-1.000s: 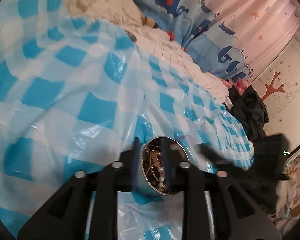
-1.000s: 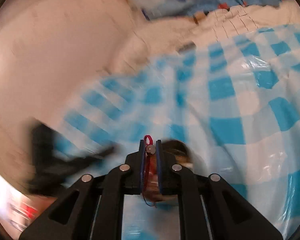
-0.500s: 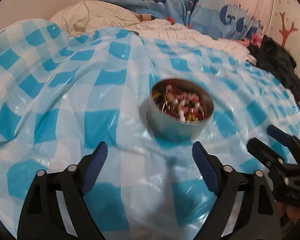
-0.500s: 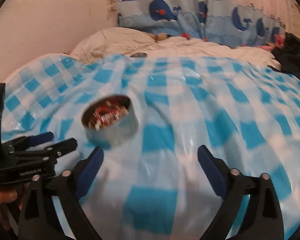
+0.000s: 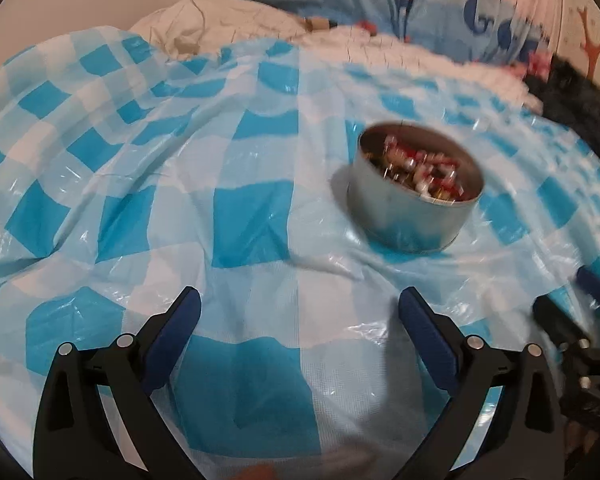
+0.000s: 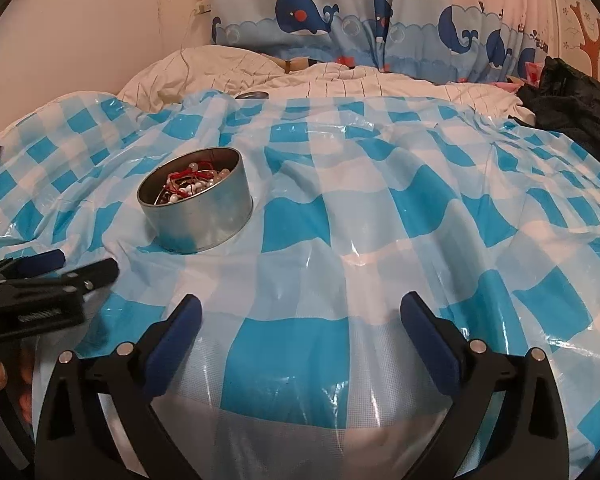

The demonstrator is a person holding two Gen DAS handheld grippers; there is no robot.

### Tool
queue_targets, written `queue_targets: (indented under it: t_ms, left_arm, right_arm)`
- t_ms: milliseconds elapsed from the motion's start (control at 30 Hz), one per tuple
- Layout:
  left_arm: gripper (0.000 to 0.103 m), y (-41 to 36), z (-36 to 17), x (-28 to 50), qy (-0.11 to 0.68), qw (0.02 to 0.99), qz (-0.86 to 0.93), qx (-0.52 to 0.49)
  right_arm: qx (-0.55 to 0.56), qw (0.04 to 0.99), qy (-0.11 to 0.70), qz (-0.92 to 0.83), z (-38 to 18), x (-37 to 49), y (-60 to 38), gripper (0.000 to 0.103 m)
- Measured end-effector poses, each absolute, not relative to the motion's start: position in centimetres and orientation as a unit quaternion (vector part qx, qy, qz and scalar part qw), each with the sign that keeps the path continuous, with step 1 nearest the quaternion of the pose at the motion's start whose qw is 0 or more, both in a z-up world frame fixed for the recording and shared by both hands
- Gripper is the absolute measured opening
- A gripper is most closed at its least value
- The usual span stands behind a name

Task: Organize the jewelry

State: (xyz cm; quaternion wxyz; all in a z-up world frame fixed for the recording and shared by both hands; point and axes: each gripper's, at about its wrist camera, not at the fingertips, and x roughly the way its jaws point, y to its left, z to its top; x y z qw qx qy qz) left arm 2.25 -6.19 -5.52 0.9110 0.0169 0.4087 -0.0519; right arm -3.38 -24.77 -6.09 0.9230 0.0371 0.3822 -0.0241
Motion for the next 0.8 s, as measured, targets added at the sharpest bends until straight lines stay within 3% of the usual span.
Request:
queue_targets:
  t_ms: [400,667,800]
  left_arm:
    - [0.095,-6.2,-3.8,0.9,0.354,0.930,-0.097,-0.016]
    - [0.095,-8.7,-6.4,2.4,0.423,0.896,-0.133,0.032]
    - [0.095,-8.8,-6.6,2.4,0.419,0.899,-0.127,0.028]
  right_arm:
    - [0.040,0.925,0.376,-0.025,-6.0,-3.5,-24.8,0.095]
    - [0.042,0.933,0.355,-0.041,-5.8,-4.4,-24.7,0.095]
    - [0.042,0.933,0.355,-0.041,-5.7,-4.4,-24.7,0.095]
